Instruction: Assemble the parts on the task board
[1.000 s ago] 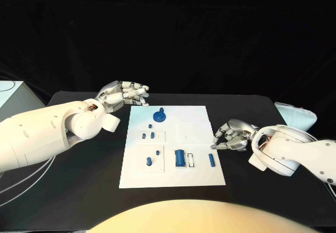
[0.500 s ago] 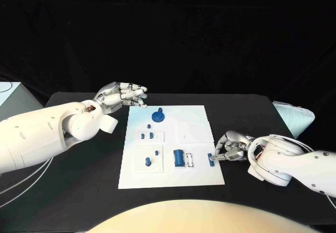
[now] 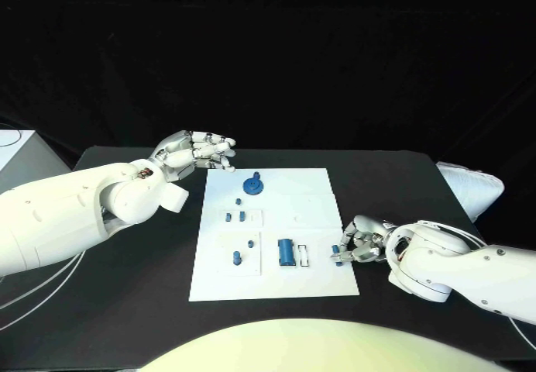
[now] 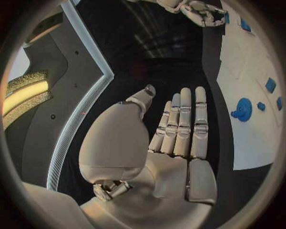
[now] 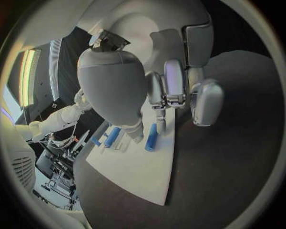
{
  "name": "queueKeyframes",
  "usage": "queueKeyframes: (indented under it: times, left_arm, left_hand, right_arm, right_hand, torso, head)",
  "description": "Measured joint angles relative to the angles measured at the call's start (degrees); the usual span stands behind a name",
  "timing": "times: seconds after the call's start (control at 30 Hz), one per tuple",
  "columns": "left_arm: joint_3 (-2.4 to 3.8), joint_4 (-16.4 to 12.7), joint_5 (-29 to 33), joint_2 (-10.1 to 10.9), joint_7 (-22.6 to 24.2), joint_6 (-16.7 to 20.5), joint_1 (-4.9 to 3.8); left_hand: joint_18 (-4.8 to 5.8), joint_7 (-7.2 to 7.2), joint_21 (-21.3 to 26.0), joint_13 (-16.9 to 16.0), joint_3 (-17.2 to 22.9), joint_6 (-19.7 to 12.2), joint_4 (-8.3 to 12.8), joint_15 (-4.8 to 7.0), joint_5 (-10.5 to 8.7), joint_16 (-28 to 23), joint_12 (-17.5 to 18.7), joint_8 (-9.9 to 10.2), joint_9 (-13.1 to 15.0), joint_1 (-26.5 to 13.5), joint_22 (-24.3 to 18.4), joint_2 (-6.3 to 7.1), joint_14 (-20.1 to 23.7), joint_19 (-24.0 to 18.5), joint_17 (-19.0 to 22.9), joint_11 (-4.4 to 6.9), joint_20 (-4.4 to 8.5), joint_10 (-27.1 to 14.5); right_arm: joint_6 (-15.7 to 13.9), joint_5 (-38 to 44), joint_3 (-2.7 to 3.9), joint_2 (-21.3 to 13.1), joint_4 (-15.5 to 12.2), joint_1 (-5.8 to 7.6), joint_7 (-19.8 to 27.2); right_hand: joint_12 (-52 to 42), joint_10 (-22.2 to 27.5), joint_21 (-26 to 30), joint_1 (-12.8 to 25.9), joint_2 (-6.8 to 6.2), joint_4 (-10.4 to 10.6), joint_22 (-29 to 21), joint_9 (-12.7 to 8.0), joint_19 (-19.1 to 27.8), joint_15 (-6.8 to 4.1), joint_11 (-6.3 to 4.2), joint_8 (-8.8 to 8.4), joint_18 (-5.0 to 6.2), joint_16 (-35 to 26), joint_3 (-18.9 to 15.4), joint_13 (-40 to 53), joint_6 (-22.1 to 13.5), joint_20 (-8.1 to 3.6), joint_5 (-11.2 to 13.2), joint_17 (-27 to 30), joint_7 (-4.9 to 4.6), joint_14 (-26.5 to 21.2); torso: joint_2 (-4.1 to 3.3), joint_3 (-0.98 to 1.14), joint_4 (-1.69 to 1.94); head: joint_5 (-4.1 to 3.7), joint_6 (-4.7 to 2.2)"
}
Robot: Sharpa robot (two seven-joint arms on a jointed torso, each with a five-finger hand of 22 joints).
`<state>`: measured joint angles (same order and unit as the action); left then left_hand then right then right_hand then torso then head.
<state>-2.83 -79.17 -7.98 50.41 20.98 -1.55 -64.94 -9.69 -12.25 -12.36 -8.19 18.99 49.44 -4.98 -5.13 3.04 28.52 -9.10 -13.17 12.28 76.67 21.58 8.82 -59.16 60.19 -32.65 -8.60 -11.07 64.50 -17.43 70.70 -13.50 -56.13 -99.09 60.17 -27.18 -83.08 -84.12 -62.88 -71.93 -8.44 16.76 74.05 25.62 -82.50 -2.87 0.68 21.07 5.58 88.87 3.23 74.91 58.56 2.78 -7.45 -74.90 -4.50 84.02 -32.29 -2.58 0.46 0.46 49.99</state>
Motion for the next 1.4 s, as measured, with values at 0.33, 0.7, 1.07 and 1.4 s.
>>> queueKeyframes:
  times: [0.33, 0.7, 1.07, 1.4]
  left_arm:
    - [0.00, -0.1, -0.1, 0.1, 0.1, 0.0, 0.00]
    - [0.00, -0.1, -0.1, 0.1, 0.1, 0.0, 0.00]
    - [0.00, -0.2, -0.1, 0.1, 0.1, 0.0, 0.00]
    - [0.00, -0.2, -0.1, 0.1, 0.2, 0.0, 0.00]
  left_hand:
    - [0.01, 0.00, 0.0, 0.0, 0.0, 0.0, 0.0, 0.00, 0.00, 0.0, 0.0, 0.0, 0.0, 0.0, 0.0, 0.00, 0.0, 0.0, 0.0, 0.00, 0.00, 0.0]
    - [0.00, 0.00, 0.0, 0.0, 0.2, 0.0, -0.2, 0.00, 0.00, 0.0, -0.2, 0.0, 0.0, 0.0, 0.0, 0.00, 0.0, 0.0, 0.0, 0.00, 0.00, 0.0]
    - [0.00, 0.00, 0.0, 0.0, 0.2, 0.0, -0.2, 0.00, 0.00, 0.0, -0.2, 0.0, 0.0, 0.0, 0.0, 0.00, 0.0, 0.0, 0.0, 0.00, 0.00, 0.0]
    - [0.01, 0.00, 0.0, 0.0, 0.2, 0.0, -0.2, 0.00, 0.00, 0.0, -0.2, 0.0, 0.0, 0.0, 0.0, 0.00, 0.0, 0.0, 0.0, 0.00, 0.00, 0.0]
  right_arm:
    - [0.1, 1.3, 0.17, 1.1, 0.3, -0.46, -0.9]
    - [0.5, 4.3, 0.35, 2.5, 0.9, -0.45, -2.0]
    - [0.5, 6.6, 0.38, 3.2, 0.7, -0.51, -2.4]
    - [-0.7, 6.9, 0.22, 2.7, -0.5, -0.65, -2.8]
  right_hand:
    - [0.0, 0.2, 0.0, -0.9, -0.08, -0.5, 0.1, 0.2, 0.0, -0.43, -0.21, 0.67, 0.03, 0.2, 0.5, 0.0, 0.3, 0.00, -0.2, 0.0, 0.21, 0.0]
    - [0.0, 0.0, 0.0, -11.1, -1.28, -4.6, 0.6, 0.4, -0.2, -0.43, -0.41, -0.53, 0.08, 0.2, 8.7, 0.0, 0.7, -0.21, -2.4, 0.0, 0.21, 0.0]
    - [0.0, 0.0, 0.0, -10.7, -3.48, -6.1, 0.9, 0.3, -0.2, -0.43, -0.41, -1.69, 0.09, 0.2, 16.6, 0.0, 0.9, -0.21, -6.8, 0.0, -0.36, 0.0]
    - [0.0, 0.0, -0.2, -5.4, -4.85, -7.0, 0.9, -1.0, -0.2, -0.42, -0.40, -1.54, 0.10, 0.2, 22.6, 0.0, 0.9, -0.20, -15.7, 0.0, -0.30, 0.0]
  torso:
    - [0.05, -0.09, 0.01]
    - [0.10, -0.09, 0.03]
    - [0.10, -0.09, 0.02]
    - [0.09, -0.08, -0.03]
  head:
    - [0.10, 0.00]
    - [0.08, 0.00]
    - [-0.18, 0.00]
    - [-0.18, 0.00]
